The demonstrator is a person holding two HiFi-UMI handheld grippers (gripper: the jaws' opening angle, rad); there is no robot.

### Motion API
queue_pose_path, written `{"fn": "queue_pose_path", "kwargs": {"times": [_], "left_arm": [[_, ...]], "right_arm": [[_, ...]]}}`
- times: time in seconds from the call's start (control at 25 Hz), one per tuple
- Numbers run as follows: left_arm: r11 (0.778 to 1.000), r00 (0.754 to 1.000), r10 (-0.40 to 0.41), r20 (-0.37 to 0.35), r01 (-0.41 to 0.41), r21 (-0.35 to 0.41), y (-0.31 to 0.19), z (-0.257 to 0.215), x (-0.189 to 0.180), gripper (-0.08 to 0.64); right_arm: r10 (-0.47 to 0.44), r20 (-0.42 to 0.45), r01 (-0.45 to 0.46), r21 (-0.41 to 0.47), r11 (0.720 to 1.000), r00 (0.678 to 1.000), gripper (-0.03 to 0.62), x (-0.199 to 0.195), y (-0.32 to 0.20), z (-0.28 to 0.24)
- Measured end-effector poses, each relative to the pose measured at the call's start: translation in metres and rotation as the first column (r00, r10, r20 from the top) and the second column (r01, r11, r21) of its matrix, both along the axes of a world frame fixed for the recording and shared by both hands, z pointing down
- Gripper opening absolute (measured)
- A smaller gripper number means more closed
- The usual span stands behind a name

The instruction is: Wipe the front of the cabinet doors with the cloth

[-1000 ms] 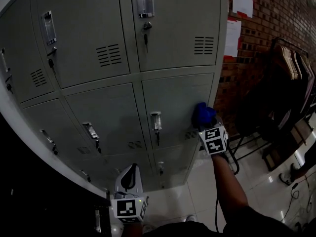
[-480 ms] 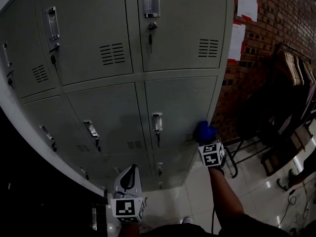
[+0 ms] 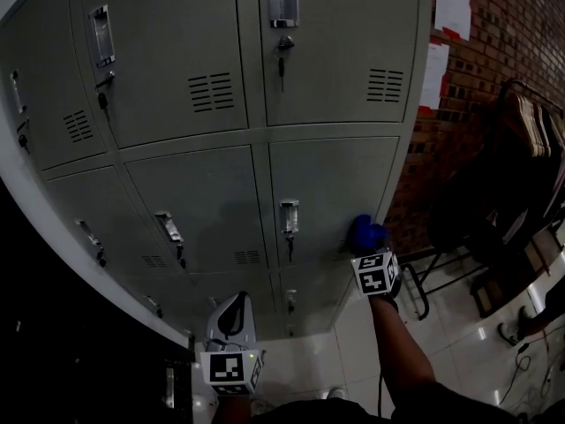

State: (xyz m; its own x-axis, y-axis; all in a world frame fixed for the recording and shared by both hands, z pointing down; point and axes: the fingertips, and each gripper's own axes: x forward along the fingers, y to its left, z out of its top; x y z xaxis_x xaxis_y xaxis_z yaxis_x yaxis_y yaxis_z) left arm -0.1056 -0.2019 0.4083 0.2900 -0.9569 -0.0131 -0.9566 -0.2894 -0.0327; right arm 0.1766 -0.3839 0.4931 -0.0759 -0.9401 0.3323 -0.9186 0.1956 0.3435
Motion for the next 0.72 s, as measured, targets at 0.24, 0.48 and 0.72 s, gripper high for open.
{"fn": "queue_pose_path", "kwargs": {"times": [0.24, 0.48, 0.72], "left_arm": [[1.000, 1.000, 0.002, -0.004, -0.002, -0.004, 0.001, 0.001, -0.001, 0.017], [0.999, 0.999, -0.036, -0.019, 0.036, 0.006, 0.001, -0.003, -0.019, 0.017], [0.997, 0.996, -0.079, -0.029, 0.079, 0.002, 0.005, 0.000, -0.039, 0.017]], "right_arm": [[-0.077, 0.017, 0.077, 0.019, 0.997, 0.997, 0.094, -0.046, 0.002, -0.008], [-0.142, 0.032, 0.141, 0.046, 0.989, 0.989, 0.094, -0.095, 0.006, -0.016], [-0.197, 0.060, 0.194, 0.052, 0.980, 0.979, 0.094, -0.126, 0.010, -0.018]]}}
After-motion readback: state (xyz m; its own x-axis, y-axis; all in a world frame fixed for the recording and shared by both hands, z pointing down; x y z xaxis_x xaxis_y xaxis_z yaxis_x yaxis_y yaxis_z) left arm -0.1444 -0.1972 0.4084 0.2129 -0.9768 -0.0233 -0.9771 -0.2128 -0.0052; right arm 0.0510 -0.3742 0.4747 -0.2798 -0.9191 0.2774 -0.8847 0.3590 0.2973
